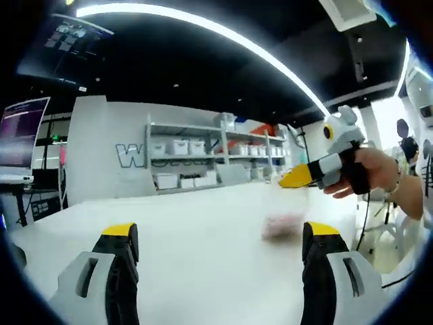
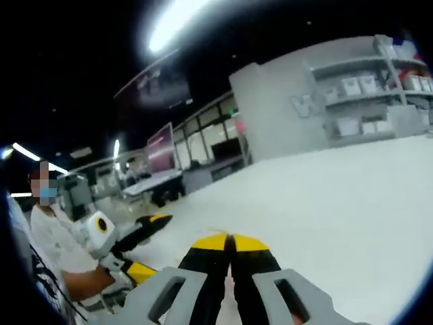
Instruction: Open the resealable bag by pulling the two sides of the seal apart until the entire bag opening is separated and visibly accessible.
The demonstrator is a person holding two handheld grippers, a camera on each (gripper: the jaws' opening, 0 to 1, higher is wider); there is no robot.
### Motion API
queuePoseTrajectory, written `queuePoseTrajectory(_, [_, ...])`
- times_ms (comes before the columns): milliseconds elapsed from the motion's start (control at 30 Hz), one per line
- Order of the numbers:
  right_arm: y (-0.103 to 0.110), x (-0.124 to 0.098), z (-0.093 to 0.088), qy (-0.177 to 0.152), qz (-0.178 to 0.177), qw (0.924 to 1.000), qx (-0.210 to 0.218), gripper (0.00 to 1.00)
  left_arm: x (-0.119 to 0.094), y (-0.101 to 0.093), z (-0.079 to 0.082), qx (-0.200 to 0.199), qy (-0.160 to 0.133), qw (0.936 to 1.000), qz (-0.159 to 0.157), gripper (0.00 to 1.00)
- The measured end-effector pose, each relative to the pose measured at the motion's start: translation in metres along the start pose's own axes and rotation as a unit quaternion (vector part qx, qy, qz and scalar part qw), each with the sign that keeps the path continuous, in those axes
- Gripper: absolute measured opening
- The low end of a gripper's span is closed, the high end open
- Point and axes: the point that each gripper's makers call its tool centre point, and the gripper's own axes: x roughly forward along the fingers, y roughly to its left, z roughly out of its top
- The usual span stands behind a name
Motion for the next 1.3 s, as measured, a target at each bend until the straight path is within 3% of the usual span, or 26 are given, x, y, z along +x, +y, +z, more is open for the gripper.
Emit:
queuePoseTrajectory(267, [-0.015, 0.004, 0.013, -0.026, -0.002, 0.9988, 0.041, 0.00, 0.002, 0.008, -0.011, 0.007, 0.006, 0.9999, 0.014, 1.00])
queuePoseTrajectory(667, [-0.021, 0.006, 0.023, -0.036, -0.007, 0.9981, 0.050, 0.00, 0.006, 0.009, -0.013, 0.002, -0.002, 0.9999, 0.014, 1.00])
queuePoseTrajectory(1067, [-0.019, 0.013, 0.032, -0.050, 0.001, 0.9965, 0.068, 0.00, 0.004, 0.012, -0.011, -0.031, -0.014, 0.9993, 0.016, 0.98])
queuePoseTrajectory(1300, [-0.024, 0.019, 0.037, -0.058, -0.001, 0.9956, 0.073, 0.00, 0.004, 0.009, -0.011, -0.027, -0.015, 0.9995, 0.008, 0.95])
